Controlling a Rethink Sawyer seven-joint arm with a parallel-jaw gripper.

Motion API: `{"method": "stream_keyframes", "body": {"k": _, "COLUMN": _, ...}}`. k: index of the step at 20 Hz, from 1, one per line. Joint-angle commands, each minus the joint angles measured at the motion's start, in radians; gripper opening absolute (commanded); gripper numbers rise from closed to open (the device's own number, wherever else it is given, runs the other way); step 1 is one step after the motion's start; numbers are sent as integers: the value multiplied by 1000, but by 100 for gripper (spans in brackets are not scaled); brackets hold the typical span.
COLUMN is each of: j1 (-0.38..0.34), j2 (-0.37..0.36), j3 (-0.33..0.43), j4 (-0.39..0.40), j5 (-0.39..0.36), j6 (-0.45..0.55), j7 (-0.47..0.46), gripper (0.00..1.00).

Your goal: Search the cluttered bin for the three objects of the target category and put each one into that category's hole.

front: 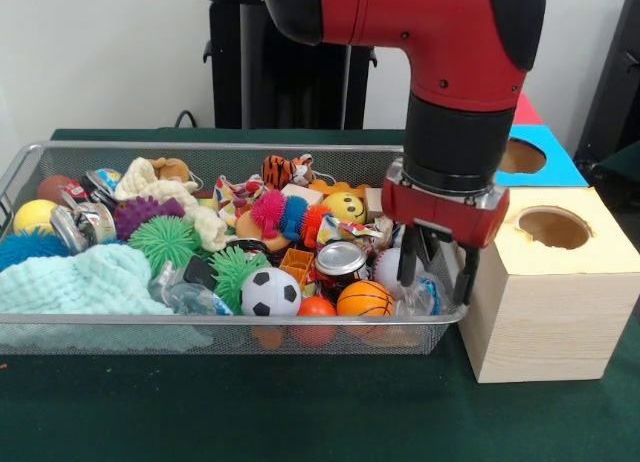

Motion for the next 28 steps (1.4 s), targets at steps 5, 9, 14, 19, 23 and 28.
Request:
{"method": "stream_keyframes", "body": {"k": 5, "j1": -58, "j2": 5, "j3": 69, "j4": 134, "j5": 6, "j6": -69, "j7": 33, "gripper": 100}}
{"method": "stream_keyframes", "body": {"k": 9, "j1": -54, "j2": -1, "j3": 61, "j4": 153, "j5": 2, "j6": -79, "j7": 44, "gripper": 100}}
{"method": "stream_keyframes", "body": {"k": 14, "j1": -36, "j2": -26, "j3": 46, "j4": 184, "j5": 12, "j6": -83, "j7": 77, "gripper": 100}}
{"method": "stream_keyframes", "body": {"k": 19, "j1": -17, "j2": -21, "j3": 36, "j4": 200, "j5": 19, "j6": -112, "j7": 111, "gripper": 100}}
{"method": "stream_keyframes", "body": {"k": 23, "j1": 4, "j2": -10, "j3": 24, "j4": 196, "j5": 27, "j6": -129, "j7": 139, "gripper": 100}}
{"method": "stream_keyframes", "body": {"k": 28, "j1": 10, "j2": 30, "j3": 20, "j4": 154, "j5": 34, "j6": -140, "j7": 140, "gripper": 100}}
